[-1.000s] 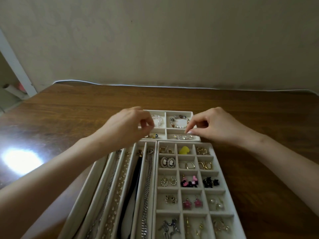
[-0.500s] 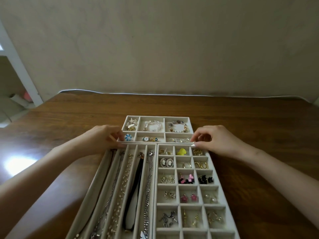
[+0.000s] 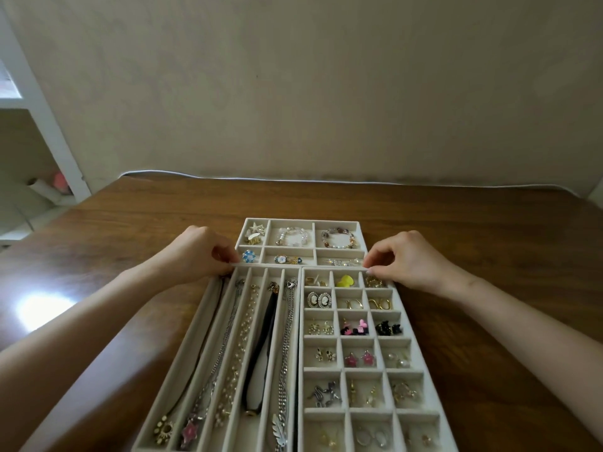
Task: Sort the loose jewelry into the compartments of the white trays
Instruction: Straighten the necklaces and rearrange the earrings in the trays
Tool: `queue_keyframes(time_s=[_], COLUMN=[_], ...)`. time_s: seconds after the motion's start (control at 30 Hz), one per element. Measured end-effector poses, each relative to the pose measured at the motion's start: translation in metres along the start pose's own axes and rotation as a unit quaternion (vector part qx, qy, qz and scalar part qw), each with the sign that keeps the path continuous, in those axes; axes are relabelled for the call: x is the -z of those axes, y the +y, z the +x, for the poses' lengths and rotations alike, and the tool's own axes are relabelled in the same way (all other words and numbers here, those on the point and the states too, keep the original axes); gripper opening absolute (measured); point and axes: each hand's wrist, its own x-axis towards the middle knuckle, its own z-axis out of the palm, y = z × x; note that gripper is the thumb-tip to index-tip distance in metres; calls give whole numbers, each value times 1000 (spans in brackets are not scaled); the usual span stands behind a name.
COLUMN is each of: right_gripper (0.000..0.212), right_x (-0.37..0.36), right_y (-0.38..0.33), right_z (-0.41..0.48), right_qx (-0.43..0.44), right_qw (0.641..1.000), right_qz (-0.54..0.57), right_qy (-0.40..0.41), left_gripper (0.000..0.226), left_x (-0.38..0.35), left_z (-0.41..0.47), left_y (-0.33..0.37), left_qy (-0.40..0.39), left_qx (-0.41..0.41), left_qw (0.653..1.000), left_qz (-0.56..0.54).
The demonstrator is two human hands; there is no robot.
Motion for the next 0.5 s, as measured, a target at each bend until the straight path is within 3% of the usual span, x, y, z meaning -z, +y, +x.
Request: queue_keyframes(time_s=[0.5], right_gripper=[8], right_x=[14], right_y=[19], right_z=[-9], right_qx=[-37], right_qw=[999], right_qz=[-9], right_qy=[5], left_gripper=[7], left_x=[-8], left_z=[16], left_y=[33], left_qy=[2], left_qx=[24], left_qw=[999], left_qz=[-28])
